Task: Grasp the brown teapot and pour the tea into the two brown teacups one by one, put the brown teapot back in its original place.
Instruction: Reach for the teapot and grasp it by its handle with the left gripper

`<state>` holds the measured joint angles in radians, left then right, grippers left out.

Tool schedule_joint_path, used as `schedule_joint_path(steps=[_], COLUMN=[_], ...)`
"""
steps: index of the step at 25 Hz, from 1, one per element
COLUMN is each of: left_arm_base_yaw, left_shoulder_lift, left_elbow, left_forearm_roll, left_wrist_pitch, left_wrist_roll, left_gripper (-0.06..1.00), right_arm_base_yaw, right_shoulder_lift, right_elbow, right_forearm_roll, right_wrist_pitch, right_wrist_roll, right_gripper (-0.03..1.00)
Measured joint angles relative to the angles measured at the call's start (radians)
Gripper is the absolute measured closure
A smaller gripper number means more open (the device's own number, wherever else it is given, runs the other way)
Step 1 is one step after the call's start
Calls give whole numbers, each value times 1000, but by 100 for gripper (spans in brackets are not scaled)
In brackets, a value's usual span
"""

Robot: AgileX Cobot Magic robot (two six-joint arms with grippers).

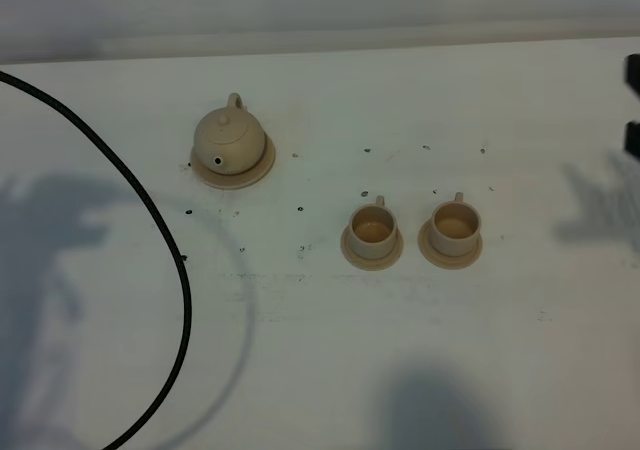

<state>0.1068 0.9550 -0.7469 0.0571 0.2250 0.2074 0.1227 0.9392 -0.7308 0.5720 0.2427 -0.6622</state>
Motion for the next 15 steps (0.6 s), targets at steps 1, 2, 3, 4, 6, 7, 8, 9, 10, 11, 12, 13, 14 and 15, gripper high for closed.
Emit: schedule_joint_path(steps=[1, 2, 3, 4, 6, 7, 8, 9, 10, 11, 12, 13, 14, 15], left_arm_base_yaw=[1, 1, 1, 1, 1, 1, 1, 1, 1, 1, 1, 1, 1, 1], left_shoulder_lift=[0, -1, -4, -9, -24, -36, -48, -57, -70, -80, -87, -95, -102, -108], left_elbow=[0, 0, 0, 0, 0, 0, 0, 0, 0, 0, 0, 0, 0, 0], left_forearm_roll=[0, 1, 1, 1, 1, 1, 1, 1, 1, 1, 1, 1, 1, 1], left_wrist_pitch=[0, 0, 0, 0, 0, 0, 0, 0, 0, 0, 0, 2, 5, 11], left_wrist_roll=[-1, -1, -2, -2, -2, -2, -2, -2, -2, -2, -2, -3, -8, -12], left_gripper=[89, 89, 89, 89, 89, 89, 89, 89, 89, 89, 89, 89, 89, 89], right_arm_base_yaw=[-31, -56, -82, -105, -140, -154, -164, -169, -169, -169, -169, -169, -168, -160], right_shoulder_lift=[-2, -9, -20, -34, -77, -103, -125, -151, -177, -197, -218, -239, -259, -275], right_elbow=[0, 0, 0, 0, -4, -12, -24, -34, -45, -58, -70, -80, -88, -92], right_forearm_roll=[-33, -65, -93, -115, -167, -192, -226, -266, -314, -356, -412, -473, -539, -596], right_wrist_pitch=[-1, -2, -2, -1, 17, 40, 65, 95, 127, 159, 202, 246, 288, 318], right_wrist_roll=[39, 66, 94, 115, 148, 168, 193, 216, 251, 295, 339, 401, 468, 531], right_gripper=[50, 50, 50, 50, 50, 51, 51, 51, 51, 51, 51, 51, 51, 51])
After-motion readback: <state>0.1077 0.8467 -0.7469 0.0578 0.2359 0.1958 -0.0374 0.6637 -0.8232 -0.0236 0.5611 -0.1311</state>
